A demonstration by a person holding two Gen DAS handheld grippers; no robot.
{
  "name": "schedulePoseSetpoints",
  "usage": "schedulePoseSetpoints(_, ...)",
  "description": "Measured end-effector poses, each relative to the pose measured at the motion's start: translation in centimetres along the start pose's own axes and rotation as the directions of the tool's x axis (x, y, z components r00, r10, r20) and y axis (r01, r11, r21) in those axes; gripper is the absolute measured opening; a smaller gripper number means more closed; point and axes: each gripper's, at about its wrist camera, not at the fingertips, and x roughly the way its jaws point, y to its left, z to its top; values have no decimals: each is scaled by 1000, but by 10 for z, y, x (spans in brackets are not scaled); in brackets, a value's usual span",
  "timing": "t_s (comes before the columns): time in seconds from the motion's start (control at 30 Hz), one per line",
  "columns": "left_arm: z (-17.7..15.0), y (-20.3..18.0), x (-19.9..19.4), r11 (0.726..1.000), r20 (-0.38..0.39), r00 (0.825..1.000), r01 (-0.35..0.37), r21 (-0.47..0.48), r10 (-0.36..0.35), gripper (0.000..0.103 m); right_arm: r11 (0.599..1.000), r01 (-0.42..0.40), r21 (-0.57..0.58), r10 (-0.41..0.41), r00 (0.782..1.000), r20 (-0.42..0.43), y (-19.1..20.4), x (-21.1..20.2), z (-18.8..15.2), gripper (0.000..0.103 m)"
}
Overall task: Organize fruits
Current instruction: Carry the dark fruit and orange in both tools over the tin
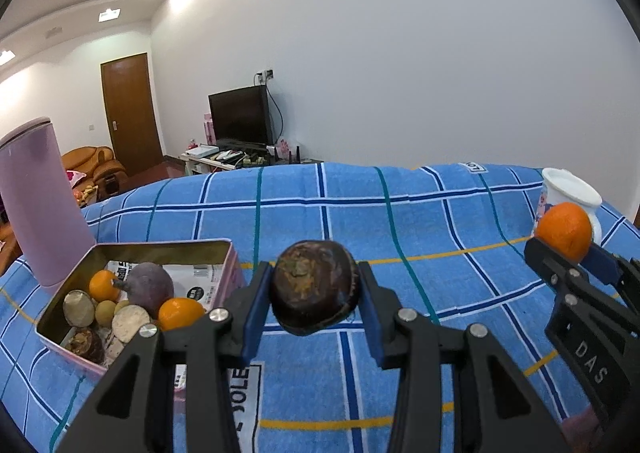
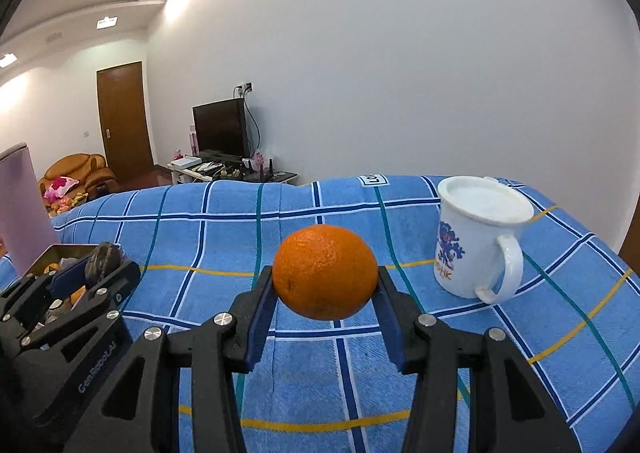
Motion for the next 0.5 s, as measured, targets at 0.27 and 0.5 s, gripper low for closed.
schedulePoseSetpoints(0.27, -1, 2, -5, 1000, 4, 1000, 8, -3, -8, 44, 1000, 10, 7, -10, 1000, 10, 1, -9, -4, 50)
schedulePoseSetpoints(0.5, -2, 2, -8, 1000, 12, 1000, 11, 3, -11, 44, 1000, 6, -1, -6, 1000, 19, 4, -15, -6, 50)
